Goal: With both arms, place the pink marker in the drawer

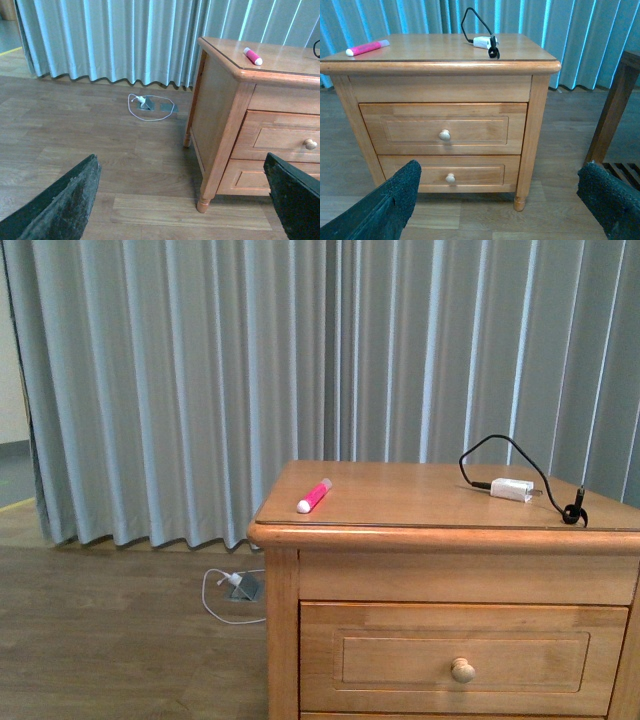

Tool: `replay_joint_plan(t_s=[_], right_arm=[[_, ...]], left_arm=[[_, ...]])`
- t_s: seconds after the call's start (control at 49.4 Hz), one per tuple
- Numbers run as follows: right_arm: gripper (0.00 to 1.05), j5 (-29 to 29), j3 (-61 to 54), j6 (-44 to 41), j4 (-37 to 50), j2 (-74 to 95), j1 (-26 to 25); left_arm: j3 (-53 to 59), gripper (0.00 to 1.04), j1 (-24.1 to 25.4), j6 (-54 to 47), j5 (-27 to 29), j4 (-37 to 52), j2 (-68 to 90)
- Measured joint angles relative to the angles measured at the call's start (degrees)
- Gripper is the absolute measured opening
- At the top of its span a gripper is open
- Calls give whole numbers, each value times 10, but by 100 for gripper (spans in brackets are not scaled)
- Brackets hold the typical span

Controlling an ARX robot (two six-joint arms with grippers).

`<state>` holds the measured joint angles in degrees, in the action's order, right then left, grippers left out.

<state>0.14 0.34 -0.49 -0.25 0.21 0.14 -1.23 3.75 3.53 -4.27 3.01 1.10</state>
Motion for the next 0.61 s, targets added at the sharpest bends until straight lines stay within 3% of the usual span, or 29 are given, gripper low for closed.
replay_joint_plan(t_s=[0.608], right_arm=[[96,0,0,1,0,0,0]], left_arm=[[0,99,0,0,0,0,0]])
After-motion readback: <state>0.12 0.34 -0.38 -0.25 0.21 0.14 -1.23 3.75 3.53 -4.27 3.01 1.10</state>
